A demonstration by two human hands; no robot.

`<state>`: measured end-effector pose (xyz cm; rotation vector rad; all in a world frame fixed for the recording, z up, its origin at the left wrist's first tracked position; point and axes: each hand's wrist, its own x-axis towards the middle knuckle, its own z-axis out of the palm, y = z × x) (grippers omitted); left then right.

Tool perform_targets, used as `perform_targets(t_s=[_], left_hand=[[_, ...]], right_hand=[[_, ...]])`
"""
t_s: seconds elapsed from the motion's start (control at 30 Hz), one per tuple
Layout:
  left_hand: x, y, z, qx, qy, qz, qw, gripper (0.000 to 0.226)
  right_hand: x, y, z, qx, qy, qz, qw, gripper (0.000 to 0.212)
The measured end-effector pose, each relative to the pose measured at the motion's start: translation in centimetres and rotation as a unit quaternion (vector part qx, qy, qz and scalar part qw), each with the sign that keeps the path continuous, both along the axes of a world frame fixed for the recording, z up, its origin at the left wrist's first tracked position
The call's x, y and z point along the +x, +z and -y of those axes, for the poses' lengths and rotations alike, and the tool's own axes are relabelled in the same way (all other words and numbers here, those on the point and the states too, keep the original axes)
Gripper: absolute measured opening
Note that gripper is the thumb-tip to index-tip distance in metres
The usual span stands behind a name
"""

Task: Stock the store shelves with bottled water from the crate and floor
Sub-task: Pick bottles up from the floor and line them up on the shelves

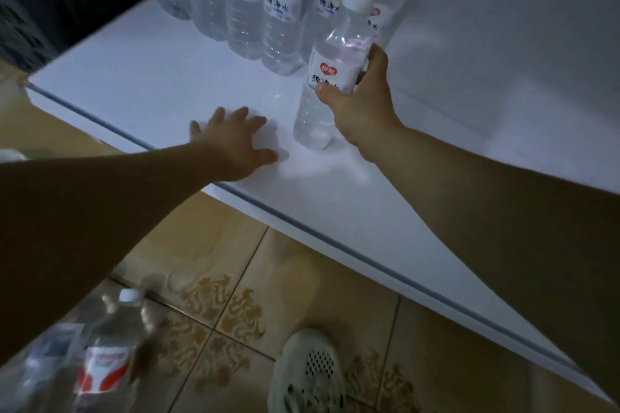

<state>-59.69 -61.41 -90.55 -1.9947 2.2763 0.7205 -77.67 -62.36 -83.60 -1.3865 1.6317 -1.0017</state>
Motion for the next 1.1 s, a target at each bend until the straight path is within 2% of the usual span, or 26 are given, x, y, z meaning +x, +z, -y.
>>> perform_targets(t_s=[0.07, 0.23, 0.87, 1.1], left_hand=[[1.0, -1.7, 0.8, -0.044, -0.029, 0.068, 0.996, 0.071], [1.9, -4.4, 0.6, -0.098, -0.043, 0.119, 0.987, 0.076], [2.0, -4.6, -0.1, -0.125, -0.038, 0.099, 0.986, 0.081], [2.2, -4.1, 0.1, -0.096, -0.051, 0.086, 0.990, 0.077]], right_hand=[[0.2, -1.1, 1.5, -0.016, -0.009, 0.006, 1.000, 0.077], [1.2, -2.4, 4.2, -0.056, -0.002, -0.009, 0.998, 0.080], [1.6, -4.1, 10.4, -0.136, -0.079, -0.099, 0.983, 0.080], [1.6, -3.5, 10.3, -0.079, -0.069, -0.133, 0.986, 0.080]])
